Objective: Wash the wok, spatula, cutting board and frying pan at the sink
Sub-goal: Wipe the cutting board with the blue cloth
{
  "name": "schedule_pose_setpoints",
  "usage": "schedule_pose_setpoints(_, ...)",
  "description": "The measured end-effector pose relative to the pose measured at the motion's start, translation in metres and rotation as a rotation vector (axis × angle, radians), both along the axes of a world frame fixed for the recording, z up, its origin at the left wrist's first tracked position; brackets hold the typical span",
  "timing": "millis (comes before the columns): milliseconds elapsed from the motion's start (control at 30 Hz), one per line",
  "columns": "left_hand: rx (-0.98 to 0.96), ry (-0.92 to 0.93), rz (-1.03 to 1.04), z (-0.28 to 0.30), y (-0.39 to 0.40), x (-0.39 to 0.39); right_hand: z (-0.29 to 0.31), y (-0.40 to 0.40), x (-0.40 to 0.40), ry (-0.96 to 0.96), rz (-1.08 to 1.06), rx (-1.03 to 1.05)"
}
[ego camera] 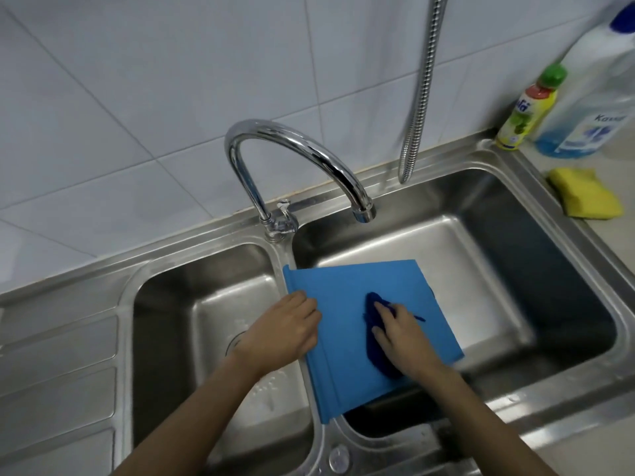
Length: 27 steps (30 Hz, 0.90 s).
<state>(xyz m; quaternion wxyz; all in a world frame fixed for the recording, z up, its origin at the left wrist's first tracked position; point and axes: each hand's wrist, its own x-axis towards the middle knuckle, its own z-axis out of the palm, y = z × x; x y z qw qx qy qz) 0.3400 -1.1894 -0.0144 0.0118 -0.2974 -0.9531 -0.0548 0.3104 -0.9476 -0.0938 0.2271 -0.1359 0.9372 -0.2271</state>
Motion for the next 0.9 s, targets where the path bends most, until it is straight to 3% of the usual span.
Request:
schedule_pose_setpoints(167,0.072,-0.062,0.013,0.003,-0.007,0.002,0.037,-0.055,0.041,0.223,0.163,-0.238)
schedule_pose_setpoints(400,0.124,-0.170,0.031,0.001,-0.009,-0.001,0.016,-0.003,0.027,0.067,0.332,-0.305)
schedule_pose_setpoints(467,0.147,-0.159,0.029,-0.002,-0.014,-0.002,0.001,0.015,0.022,-0.010,0.278,-0.262)
schedule_pose_setpoints(533,0.195,-0.164,0.069,-0.002,-0.012,-0.002,-0.014,0.031,0.012,-0.080,0.138,-0.051)
schedule_pose_setpoints(600,0.234,-0.157,0.135,0.001,-0.004,-0.001,-0.022,0.039,-0.001,-0.296,-0.006,0.215)
schedule_pose_setpoints(667,0.213,-0.137,0.171,-0.001,0.003,-0.003,-0.023,0.038,-0.012,-0.427,-0.058,0.270)
schedule_pose_setpoints(733,0.174,-0.121,0.173,-0.002,0.005,0.000,-0.022,0.034,-0.011,-0.397,-0.110,0.257)
schedule_pose_setpoints(900,0.194,-0.128,0.109,0.004,0.001,0.004,0.002,0.004,0.026,-0.094,-0.290,0.147)
